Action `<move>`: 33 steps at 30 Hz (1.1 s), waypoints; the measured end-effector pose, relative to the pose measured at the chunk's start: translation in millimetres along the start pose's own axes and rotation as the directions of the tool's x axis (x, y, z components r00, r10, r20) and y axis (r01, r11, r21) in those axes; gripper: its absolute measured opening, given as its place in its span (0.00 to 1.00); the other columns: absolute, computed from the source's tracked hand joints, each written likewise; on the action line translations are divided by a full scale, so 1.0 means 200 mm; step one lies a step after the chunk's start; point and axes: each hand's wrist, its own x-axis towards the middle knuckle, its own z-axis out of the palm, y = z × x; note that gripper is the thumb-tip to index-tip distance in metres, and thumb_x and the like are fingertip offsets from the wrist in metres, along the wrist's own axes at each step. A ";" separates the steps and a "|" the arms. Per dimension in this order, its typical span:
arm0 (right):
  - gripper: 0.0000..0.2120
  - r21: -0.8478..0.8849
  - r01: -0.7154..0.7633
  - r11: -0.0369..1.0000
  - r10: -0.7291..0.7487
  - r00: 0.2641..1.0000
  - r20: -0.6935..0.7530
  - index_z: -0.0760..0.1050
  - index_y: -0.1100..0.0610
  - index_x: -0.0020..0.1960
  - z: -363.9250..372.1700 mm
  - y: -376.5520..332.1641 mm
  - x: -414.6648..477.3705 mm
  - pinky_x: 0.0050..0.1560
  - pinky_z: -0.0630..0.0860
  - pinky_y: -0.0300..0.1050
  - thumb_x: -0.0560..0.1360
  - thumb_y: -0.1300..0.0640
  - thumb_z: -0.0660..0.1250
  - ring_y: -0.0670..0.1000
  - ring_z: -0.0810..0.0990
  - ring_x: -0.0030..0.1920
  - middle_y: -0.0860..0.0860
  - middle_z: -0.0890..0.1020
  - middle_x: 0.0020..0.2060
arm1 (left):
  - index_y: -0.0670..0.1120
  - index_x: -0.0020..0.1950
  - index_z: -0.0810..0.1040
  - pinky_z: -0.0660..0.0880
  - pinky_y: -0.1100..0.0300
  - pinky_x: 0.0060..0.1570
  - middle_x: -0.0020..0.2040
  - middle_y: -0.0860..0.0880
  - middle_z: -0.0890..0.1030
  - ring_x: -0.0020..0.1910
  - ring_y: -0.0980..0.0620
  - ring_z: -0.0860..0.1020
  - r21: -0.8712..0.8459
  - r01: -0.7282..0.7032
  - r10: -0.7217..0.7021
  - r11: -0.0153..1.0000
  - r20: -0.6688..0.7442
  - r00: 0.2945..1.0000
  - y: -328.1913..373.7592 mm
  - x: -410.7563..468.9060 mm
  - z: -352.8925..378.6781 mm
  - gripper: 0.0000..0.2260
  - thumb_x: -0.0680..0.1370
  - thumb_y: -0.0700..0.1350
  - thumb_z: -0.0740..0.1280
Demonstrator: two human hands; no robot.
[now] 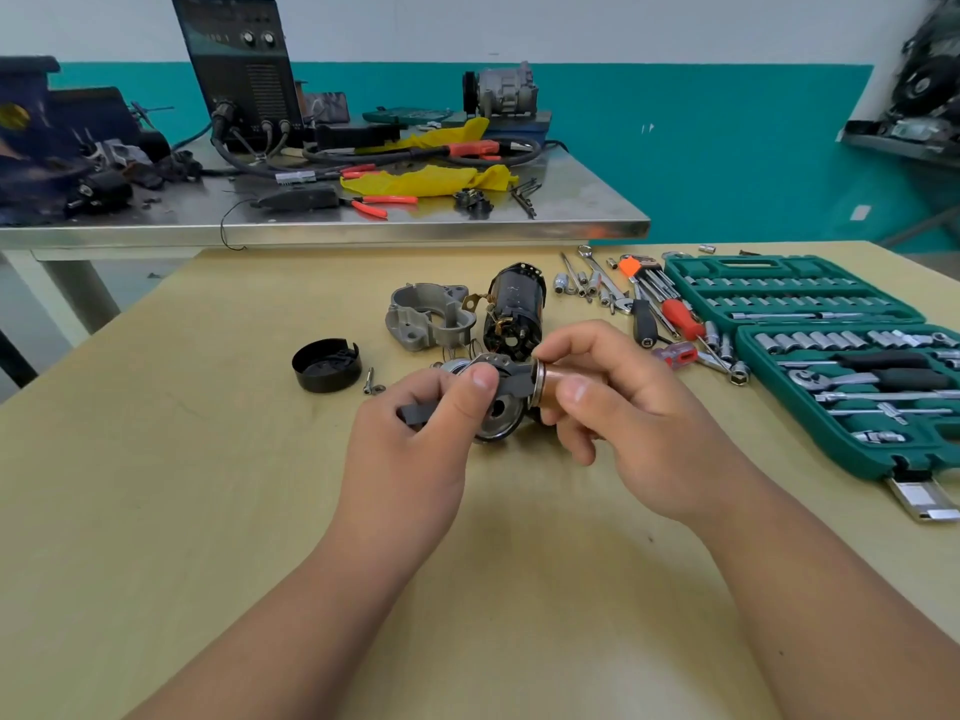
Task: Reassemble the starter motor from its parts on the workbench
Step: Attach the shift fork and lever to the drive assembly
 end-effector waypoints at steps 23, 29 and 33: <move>0.18 -0.384 0.012 0.923 0.019 0.997 0.078 0.72 0.30 0.55 -0.02 -0.02 -0.01 0.50 0.77 0.45 0.70 0.50 0.68 0.44 0.79 0.50 0.36 0.80 0.49 | 0.41 0.40 0.79 0.65 0.68 0.38 0.37 0.56 0.71 0.37 0.61 0.67 0.378 -0.627 0.599 0.681 0.204 0.774 0.02 0.04 -0.09 0.14 0.75 0.52 0.68; 0.20 -0.408 0.080 0.910 -0.053 0.996 0.076 0.74 0.30 0.53 -0.04 -0.04 -0.01 0.49 0.71 0.30 0.69 0.53 0.70 0.40 0.78 0.52 0.33 0.79 0.50 | 0.41 0.42 0.80 0.66 0.62 0.37 0.38 0.56 0.70 0.38 0.59 0.66 0.402 -0.677 0.619 0.616 0.285 0.732 0.03 0.06 -0.12 0.14 0.75 0.52 0.68; 0.20 -0.403 0.112 0.908 -0.088 0.993 0.078 0.74 0.35 0.54 -0.05 -0.04 -0.02 0.50 0.69 0.27 0.69 0.56 0.70 0.39 0.78 0.52 0.33 0.79 0.49 | 0.41 0.42 0.81 0.67 0.60 0.37 0.39 0.59 0.70 0.38 0.59 0.67 0.398 -0.684 0.622 0.611 0.293 0.726 0.03 0.06 -0.13 0.14 0.74 0.52 0.69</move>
